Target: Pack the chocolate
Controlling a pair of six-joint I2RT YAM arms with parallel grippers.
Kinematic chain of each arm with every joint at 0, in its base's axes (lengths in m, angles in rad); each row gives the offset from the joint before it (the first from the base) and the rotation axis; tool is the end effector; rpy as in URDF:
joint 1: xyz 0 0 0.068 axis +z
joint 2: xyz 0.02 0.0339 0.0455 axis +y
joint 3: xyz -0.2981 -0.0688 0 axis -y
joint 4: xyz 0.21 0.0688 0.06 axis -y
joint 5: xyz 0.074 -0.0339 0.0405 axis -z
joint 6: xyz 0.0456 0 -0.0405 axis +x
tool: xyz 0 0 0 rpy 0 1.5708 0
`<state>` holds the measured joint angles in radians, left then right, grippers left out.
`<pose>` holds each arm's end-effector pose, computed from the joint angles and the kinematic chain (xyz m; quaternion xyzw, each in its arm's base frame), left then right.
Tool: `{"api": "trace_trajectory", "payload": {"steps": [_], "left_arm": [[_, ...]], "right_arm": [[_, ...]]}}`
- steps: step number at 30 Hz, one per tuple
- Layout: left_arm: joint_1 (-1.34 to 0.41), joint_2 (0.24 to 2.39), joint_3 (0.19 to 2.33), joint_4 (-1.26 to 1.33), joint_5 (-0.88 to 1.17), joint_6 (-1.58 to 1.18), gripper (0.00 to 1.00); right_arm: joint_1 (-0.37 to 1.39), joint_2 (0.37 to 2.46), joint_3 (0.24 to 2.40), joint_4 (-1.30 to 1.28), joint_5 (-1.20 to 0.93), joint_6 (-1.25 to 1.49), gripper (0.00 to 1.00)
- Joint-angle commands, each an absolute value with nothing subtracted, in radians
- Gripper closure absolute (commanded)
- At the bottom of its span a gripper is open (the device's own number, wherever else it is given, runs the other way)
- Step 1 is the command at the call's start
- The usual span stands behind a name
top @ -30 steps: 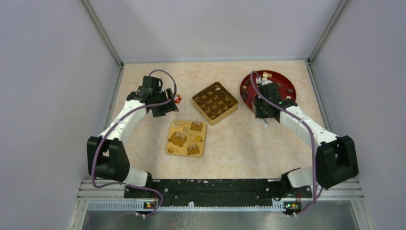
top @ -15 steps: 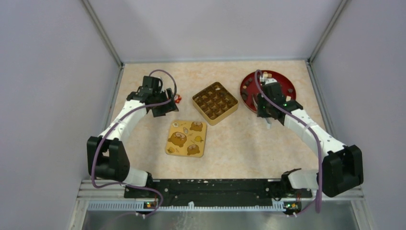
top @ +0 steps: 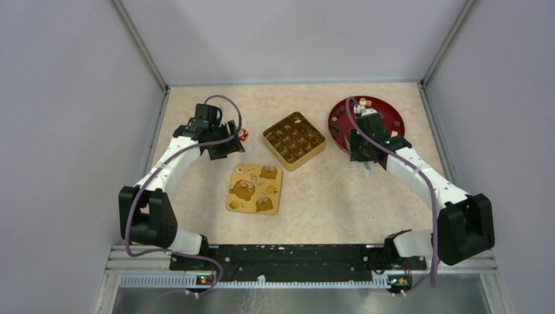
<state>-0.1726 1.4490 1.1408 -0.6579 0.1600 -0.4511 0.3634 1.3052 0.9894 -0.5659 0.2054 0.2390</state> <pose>0.2645 -0.0535 0.3049 -0.1085 0.9457 -0.1637 0.2591 0.2234 0.0750 0.3014 -0.0236 0.9366 0.0075 0.3495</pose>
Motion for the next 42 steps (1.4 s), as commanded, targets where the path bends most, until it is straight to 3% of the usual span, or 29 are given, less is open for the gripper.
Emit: {"api": "trace_trajectory", "payload": {"steps": [1, 10, 16, 24, 42], "left_arm": [[-0.170, 1.445, 1.162, -0.634, 0.170, -0.459, 0.27], [-0.170, 1.443, 1.170, -0.638, 0.171, -0.458, 0.27], [-0.169, 1.445, 1.171, -0.638, 0.170, -0.456, 0.27], [-0.169, 1.447, 1.164, -0.635, 0.167, -0.454, 0.27], [-0.169, 1.419, 1.147, -0.644, 0.137, -0.448, 0.27]], "right_arm": [[0.354, 1.338, 1.007, -0.518, 0.229, 0.221, 0.60], [0.354, 1.376, 1.013, -0.494, 0.231, 0.221, 0.66], [0.354, 1.341, 1.036, -0.519, 0.250, 0.222, 0.87], [0.357, 1.259, 1.121, -0.561, 0.232, 0.223, 0.97], [0.575, 1.457, 1.270, -0.485, 0.153, 0.247, 0.97]]}}
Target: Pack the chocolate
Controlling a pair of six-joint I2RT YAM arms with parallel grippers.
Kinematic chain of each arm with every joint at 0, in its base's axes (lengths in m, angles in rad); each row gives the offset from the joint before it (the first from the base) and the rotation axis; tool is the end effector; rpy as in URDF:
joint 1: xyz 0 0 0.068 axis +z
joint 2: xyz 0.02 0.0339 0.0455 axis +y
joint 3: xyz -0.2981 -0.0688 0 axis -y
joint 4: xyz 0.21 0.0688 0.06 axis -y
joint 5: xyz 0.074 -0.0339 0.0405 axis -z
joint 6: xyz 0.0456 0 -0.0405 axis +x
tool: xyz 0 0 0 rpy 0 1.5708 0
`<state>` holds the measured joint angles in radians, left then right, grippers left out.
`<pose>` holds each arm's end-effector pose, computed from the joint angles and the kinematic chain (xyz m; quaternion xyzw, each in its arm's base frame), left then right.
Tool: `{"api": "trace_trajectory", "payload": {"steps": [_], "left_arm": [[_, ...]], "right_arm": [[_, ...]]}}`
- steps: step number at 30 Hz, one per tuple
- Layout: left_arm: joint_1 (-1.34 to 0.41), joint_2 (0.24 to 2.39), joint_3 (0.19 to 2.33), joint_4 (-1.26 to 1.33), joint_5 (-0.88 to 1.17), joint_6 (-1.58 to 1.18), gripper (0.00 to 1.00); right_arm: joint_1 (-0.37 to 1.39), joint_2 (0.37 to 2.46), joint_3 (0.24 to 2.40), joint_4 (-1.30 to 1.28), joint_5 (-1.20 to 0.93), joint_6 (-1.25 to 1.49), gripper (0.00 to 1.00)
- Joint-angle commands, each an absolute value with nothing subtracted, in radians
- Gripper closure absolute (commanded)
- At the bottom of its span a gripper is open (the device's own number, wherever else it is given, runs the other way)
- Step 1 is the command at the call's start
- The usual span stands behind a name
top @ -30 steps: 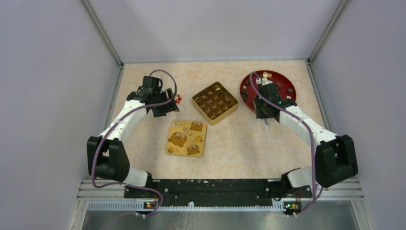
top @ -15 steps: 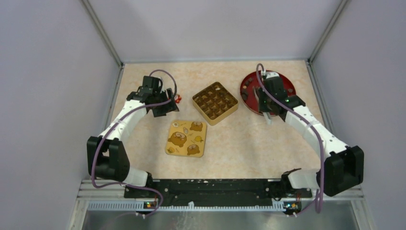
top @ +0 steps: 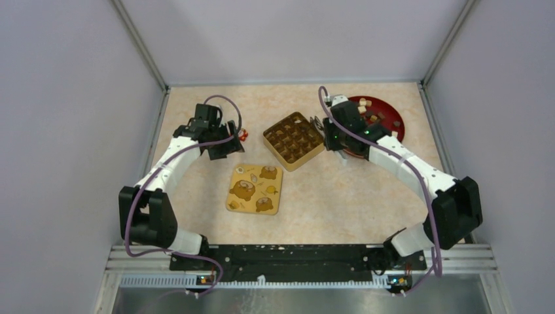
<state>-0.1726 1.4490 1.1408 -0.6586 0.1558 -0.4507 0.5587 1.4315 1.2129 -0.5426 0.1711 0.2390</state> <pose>0.2645 -0.0533 0.3049 -0.1090 0.9459 -0.1616 0.2595 0.2439 0.1433 0.3397 -0.1125 0.9095 0.0800 0.3921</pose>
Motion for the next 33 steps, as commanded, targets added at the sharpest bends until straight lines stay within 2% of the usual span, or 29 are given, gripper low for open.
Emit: {"api": "trace_trajectory", "payload": {"steps": [1, 9, 16, 20, 30, 33], "left_arm": [[-0.169, 1.418, 1.146, -0.644, 0.137, -0.448, 0.27], [-0.169, 1.424, 1.146, -0.642, 0.138, -0.449, 0.27], [-0.169, 1.429, 1.146, -0.641, 0.140, -0.449, 0.27], [-0.169, 1.430, 1.146, -0.640, 0.140, -0.448, 0.27], [-0.169, 1.427, 1.148, -0.640, 0.145, -0.449, 0.27], [-0.169, 1.432, 1.154, -0.640, 0.152, -0.449, 0.27]], "right_arm": [[0.576, 1.463, 1.270, -0.484, 0.151, 0.246, 0.97], [0.580, 1.485, 1.260, -0.479, 0.139, 0.249, 0.88], [0.583, 1.488, 1.257, -0.484, 0.139, 0.253, 0.74], [0.584, 1.483, 1.256, -0.486, 0.144, 0.256, 0.70], [0.584, 1.477, 1.267, -0.492, 0.154, 0.256, 0.64], [0.584, 1.474, 1.271, -0.491, 0.164, 0.254, 0.67]]}}
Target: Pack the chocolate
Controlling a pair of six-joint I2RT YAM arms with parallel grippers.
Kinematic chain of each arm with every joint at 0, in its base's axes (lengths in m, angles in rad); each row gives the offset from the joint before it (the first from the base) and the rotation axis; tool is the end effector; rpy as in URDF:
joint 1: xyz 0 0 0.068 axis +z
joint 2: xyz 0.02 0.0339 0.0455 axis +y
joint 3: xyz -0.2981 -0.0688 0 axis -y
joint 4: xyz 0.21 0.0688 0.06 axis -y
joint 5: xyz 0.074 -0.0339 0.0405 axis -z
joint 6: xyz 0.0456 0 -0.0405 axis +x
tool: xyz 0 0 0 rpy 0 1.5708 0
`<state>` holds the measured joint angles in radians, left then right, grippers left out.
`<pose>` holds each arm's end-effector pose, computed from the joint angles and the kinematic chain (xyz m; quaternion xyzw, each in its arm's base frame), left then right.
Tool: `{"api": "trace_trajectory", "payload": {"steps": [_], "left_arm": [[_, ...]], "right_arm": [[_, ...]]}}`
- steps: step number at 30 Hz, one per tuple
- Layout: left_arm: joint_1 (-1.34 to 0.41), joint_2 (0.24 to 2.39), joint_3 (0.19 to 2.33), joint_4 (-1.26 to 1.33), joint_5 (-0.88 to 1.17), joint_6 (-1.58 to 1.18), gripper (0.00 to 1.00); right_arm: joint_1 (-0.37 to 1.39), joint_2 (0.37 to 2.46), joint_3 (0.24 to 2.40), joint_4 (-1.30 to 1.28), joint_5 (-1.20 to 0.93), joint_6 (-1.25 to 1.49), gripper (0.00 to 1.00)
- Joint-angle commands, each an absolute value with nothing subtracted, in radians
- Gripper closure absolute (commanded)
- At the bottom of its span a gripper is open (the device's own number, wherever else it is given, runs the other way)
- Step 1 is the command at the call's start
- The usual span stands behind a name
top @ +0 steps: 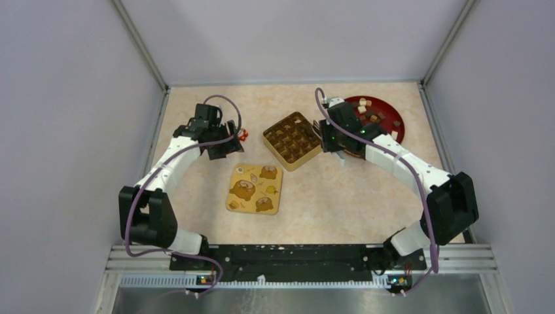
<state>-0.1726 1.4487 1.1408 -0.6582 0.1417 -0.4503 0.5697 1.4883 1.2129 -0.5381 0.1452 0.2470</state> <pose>0.2646 -0.0527 0.3049 -0.1109 0.9460 -0.1553 0.2620 0.2525 0.1539 0.3247 -0.1224 0.9190 0.0845 0.3651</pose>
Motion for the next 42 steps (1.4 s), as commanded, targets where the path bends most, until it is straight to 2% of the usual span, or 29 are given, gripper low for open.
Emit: {"api": "trace_trajectory", "payload": {"steps": [1, 5, 11, 14, 18, 22, 35, 42], "left_arm": [[-0.169, 1.433, 1.157, -0.642, 0.153, -0.449, 0.27], [-0.169, 1.432, 1.166, -0.646, 0.148, -0.445, 0.27], [-0.169, 1.439, 1.163, -0.646, 0.147, -0.443, 0.27], [-0.169, 1.439, 1.161, -0.643, 0.146, -0.443, 0.27], [-0.169, 1.440, 1.161, -0.644, 0.142, -0.440, 0.27], [-0.169, 1.439, 1.161, -0.644, 0.139, -0.440, 0.27], [-0.169, 1.442, 1.165, -0.649, 0.132, -0.446, 0.27], [-0.169, 1.445, 1.171, -0.651, 0.129, -0.446, 0.27]], "right_arm": [[0.584, 1.470, 1.272, -0.492, 0.177, 0.253, 0.69], [0.580, 1.434, 1.272, -0.496, 0.260, 0.245, 0.78], [0.504, 1.379, 1.238, -0.491, 0.268, 0.238, 0.81], [0.447, 1.375, 1.202, -0.496, 0.242, 0.235, 0.77], [0.409, 1.395, 1.169, -0.496, 0.223, 0.217, 0.66], [0.391, 1.415, 1.161, -0.486, 0.212, 0.206, 0.62], [0.368, 1.500, 1.174, -0.453, 0.180, 0.183, 0.60], [0.337, 1.520, 1.158, -0.416, 0.174, 0.188, 0.63]]}}
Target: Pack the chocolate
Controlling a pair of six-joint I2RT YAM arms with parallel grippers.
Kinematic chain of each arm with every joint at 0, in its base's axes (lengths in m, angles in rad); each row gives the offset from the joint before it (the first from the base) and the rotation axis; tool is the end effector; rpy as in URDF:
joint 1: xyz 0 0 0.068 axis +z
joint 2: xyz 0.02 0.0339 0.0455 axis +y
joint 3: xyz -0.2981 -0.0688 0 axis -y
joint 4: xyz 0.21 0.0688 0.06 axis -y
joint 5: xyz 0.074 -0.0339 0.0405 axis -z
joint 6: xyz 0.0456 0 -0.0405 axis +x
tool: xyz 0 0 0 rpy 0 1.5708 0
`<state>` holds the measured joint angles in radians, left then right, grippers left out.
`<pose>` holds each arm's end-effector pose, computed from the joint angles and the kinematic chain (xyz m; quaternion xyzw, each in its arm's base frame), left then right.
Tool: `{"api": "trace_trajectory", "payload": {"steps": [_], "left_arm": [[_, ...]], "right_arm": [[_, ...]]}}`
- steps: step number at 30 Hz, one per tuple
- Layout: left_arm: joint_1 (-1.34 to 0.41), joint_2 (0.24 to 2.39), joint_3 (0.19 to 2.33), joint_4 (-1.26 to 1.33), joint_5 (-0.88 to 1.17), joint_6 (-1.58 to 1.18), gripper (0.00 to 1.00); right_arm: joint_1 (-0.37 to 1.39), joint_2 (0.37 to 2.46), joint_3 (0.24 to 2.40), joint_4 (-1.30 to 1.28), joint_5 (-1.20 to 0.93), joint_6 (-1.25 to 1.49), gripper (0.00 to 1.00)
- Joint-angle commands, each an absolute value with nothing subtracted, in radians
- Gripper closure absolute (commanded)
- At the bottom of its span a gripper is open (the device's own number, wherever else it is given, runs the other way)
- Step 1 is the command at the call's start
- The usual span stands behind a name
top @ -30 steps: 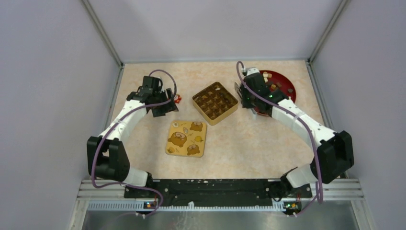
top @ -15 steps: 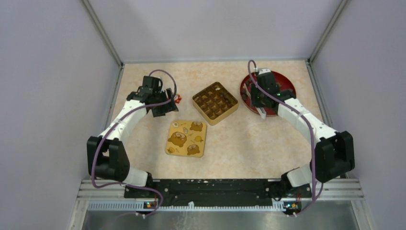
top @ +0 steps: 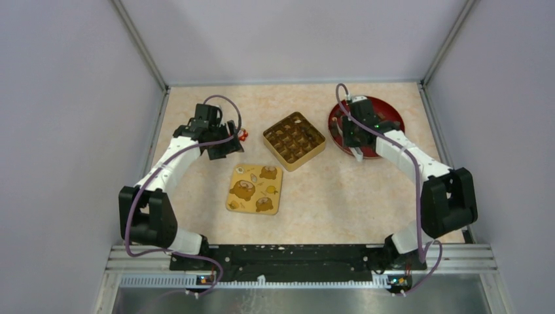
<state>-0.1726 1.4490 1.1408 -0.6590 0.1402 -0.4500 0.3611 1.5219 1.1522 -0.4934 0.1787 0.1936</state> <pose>0.2646 -0.0526 0.3048 -0.1111 0.9462 -0.1545 0.2618 0.2837 0.0985 0.3010 -0.0473 0.9336 0.0140 0.3549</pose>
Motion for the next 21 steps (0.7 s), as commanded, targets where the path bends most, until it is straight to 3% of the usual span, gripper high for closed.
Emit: {"api": "trace_trajectory", "payload": {"steps": [1, 21], "left_arm": [[-0.169, 1.448, 1.173, -0.650, 0.129, -0.448, 0.27], [-0.169, 1.466, 1.182, -0.650, 0.129, -0.445, 0.27]], "right_arm": [[0.334, 1.524, 1.159, -0.413, 0.170, 0.188, 0.63], [0.329, 1.581, 1.162, -0.428, 0.175, 0.184, 0.62]]}}
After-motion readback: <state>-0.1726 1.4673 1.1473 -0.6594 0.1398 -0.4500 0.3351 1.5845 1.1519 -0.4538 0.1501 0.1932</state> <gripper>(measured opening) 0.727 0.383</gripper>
